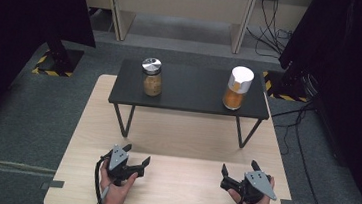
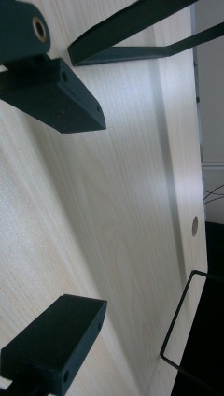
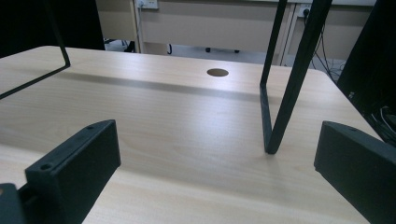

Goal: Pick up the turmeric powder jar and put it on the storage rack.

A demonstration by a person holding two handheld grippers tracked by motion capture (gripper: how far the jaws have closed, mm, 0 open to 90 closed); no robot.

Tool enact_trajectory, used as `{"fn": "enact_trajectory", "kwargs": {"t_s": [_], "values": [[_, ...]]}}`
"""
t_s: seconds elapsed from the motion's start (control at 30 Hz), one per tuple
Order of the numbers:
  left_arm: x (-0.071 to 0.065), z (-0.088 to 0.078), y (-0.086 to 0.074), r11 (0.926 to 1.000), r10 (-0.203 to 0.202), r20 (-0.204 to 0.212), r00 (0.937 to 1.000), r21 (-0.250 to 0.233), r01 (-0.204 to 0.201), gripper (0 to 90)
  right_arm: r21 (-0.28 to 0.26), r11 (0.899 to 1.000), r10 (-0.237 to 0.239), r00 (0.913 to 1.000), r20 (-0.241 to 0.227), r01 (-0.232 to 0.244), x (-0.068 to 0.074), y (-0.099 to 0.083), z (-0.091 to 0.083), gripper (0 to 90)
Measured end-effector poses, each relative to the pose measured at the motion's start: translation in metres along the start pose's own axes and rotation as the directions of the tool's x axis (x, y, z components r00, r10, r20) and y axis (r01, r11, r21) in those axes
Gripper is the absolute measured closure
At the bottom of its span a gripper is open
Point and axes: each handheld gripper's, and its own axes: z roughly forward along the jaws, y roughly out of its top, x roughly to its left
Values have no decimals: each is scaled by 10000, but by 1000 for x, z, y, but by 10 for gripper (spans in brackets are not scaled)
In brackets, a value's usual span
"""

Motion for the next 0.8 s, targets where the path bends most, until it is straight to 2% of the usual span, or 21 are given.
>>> {"fn": "enact_trajectory", "kwargs": {"t_s": [0.4, 0.63, 0.8], "values": [[0, 0, 0, 10000, -14, -12, 10000, 1, 14, 109, 446, 9976, 531, 9986, -47, -529, -2, -21, 1, 4], [0, 0, 0, 10000, -23, -20, 10000, 27, 23, 109, 564, 9962, 658, 9978, 52, -660, -2, -29, 1, 5], [0, 0, 0, 10000, -32, -31, 10000, 37, 32, 109, 620, 9965, 548, 9984, 124, -555, -1, -34, 1, 7]]}}
